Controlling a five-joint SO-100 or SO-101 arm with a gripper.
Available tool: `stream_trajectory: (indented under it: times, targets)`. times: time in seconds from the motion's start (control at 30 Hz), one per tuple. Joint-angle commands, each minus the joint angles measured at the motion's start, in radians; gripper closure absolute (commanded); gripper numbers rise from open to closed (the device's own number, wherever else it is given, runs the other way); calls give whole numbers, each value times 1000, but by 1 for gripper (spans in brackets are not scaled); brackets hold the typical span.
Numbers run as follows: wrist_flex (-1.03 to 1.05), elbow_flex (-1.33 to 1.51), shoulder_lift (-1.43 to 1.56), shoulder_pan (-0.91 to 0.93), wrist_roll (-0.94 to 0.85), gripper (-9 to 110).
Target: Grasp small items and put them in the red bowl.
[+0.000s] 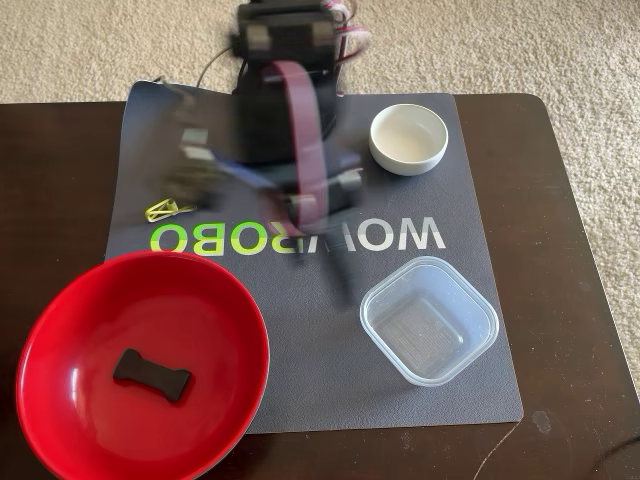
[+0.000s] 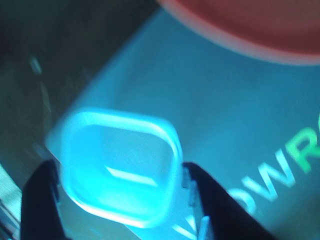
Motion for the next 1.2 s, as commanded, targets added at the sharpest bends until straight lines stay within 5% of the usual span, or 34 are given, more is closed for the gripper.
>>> stream_trajectory:
  times: [0.0,0.53,0.7,1.17]
  targets:
    - [-60,123,-35,-130,-3,69]
    - [-192,130,-380,-176,37,70]
    - [-193,132,-397,-181,-5,101]
    - [-195,78,20,-149,-9,101]
